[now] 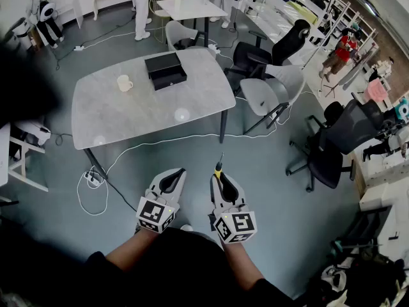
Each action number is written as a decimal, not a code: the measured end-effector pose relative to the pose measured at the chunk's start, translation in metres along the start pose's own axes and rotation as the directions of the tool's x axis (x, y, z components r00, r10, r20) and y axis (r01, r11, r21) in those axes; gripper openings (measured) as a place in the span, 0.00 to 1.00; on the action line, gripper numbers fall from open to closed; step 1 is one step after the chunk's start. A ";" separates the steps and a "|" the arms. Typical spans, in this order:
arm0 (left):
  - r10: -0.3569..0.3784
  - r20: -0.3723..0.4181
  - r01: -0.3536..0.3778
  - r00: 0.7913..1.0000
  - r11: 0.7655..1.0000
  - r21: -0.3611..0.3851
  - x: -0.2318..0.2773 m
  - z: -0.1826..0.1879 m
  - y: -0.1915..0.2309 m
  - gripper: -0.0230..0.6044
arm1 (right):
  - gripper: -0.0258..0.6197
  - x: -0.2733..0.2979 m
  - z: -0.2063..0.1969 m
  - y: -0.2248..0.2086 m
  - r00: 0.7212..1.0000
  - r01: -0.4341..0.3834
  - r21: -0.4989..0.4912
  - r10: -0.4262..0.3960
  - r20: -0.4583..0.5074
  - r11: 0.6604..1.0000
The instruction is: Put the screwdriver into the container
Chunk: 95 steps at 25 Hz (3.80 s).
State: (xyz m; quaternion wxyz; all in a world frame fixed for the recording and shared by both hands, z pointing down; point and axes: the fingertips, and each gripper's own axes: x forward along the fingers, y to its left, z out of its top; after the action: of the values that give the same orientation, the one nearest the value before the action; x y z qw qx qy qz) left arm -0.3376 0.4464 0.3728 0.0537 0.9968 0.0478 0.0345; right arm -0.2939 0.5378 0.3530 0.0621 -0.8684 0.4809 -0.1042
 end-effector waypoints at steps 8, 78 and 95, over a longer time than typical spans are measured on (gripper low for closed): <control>0.016 0.025 -0.016 1.000 1.000 0.020 -0.002 0.001 -0.017 0.06 | 0.16 -0.013 0.003 0.002 0.998 -0.038 -0.014 0.038 0.050 0.999; 0.321 -0.251 -0.381 0.913 0.891 -0.247 0.365 -0.029 0.509 0.06 | 0.16 0.698 -0.007 -0.153 0.832 -0.398 -0.015 0.355 -0.426 0.917; 0.551 -0.262 -0.608 0.792 0.748 -0.267 0.404 -0.048 0.541 0.06 | 0.16 0.799 -0.102 -0.163 0.547 -0.738 -0.118 0.486 -0.681 0.665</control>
State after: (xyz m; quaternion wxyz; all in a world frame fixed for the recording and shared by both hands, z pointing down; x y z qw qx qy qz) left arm 0.1091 -0.0438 0.5061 0.2059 0.9309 -0.2672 0.1401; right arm 0.2281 -0.0547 0.5824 -0.2343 -0.5516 0.7625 -0.2438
